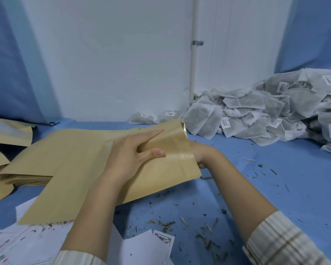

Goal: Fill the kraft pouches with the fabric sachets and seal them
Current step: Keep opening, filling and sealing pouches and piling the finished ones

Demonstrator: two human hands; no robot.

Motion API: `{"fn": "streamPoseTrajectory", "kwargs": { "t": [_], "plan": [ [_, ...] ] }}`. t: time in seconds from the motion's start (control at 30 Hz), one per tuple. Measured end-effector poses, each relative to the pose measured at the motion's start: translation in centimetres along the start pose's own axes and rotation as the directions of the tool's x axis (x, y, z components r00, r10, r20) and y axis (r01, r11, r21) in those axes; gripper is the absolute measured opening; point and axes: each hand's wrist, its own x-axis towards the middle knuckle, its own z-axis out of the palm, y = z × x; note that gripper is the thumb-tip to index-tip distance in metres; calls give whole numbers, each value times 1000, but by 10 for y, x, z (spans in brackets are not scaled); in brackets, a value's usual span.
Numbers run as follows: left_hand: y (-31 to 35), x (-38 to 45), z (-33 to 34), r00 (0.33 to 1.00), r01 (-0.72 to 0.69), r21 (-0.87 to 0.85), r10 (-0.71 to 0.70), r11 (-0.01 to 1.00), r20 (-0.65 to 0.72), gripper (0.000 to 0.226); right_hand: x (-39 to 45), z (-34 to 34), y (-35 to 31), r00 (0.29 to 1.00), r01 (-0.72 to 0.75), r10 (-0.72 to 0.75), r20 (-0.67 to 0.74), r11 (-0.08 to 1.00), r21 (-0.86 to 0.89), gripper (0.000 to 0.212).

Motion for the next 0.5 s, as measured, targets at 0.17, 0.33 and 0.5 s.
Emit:
{"fn": "streamPoseTrajectory", "kwargs": {
  "t": [0.17,0.33,0.5],
  "plan": [
    [-7,-1,1,996,-3,163,18,987,-91,62,8,-13,9,870,363,-278,-407,920,147,10],
    [-10,-3,1,987,36,186,-6,982,-158,61,41,-40,67,609,-83,-78,-789,983,-161,31],
    [-13,-1,3,985,41,183,-9,982,-170,61,71,-50,84,763,-130,-111,-636,938,-320,53]
  ]
}}
